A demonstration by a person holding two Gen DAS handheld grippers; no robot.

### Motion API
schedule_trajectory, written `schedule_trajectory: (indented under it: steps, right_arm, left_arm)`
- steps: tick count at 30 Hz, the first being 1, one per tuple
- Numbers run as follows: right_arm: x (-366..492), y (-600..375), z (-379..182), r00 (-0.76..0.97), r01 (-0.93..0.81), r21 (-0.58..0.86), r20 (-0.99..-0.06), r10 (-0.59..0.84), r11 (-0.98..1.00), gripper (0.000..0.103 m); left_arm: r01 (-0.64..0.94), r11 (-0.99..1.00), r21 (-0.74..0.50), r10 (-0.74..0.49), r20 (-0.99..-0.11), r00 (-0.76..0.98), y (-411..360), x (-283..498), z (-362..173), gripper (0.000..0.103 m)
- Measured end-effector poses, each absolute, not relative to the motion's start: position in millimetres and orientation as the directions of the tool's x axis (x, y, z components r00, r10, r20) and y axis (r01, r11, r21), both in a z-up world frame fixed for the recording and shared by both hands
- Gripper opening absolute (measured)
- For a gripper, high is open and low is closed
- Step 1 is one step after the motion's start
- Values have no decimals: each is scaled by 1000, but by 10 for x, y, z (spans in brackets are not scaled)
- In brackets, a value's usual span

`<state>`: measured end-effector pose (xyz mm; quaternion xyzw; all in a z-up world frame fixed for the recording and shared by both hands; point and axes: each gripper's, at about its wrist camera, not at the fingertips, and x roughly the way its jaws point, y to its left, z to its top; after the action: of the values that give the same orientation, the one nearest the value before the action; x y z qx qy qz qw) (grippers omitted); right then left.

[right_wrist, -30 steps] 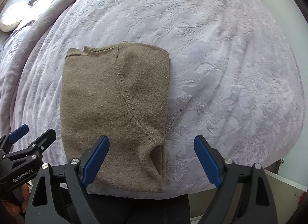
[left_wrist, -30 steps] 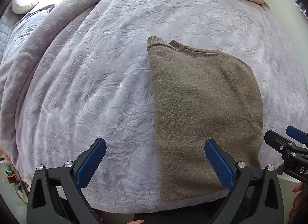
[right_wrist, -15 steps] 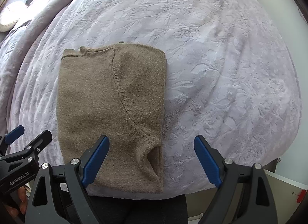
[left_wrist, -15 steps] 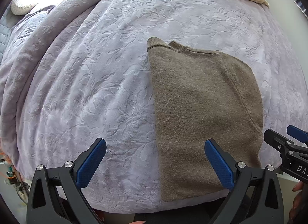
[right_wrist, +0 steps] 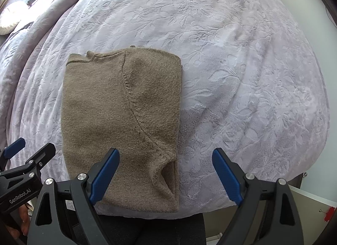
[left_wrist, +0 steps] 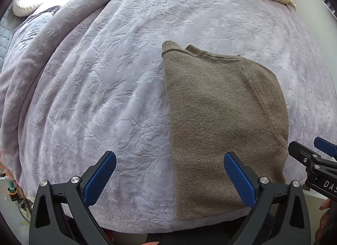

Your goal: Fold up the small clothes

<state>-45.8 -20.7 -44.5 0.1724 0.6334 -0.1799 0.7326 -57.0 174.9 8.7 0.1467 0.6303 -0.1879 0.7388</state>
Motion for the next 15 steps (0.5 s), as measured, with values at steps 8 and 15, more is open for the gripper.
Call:
schedule_trajectory:
  steps: [8, 15]
  right_arm:
    - [-469, -205, -456, 129, 480, 22, -991, -45, 877, 91]
    - [-472, -189, -455, 128, 477, 18, -991, -49, 878, 91]
  left_arm:
    - [461, 887, -17, -90, -986, 137, 1738, -593, 94, 102]
    - [461, 887, -16, -89, -986, 138, 1738, -595, 97, 102]
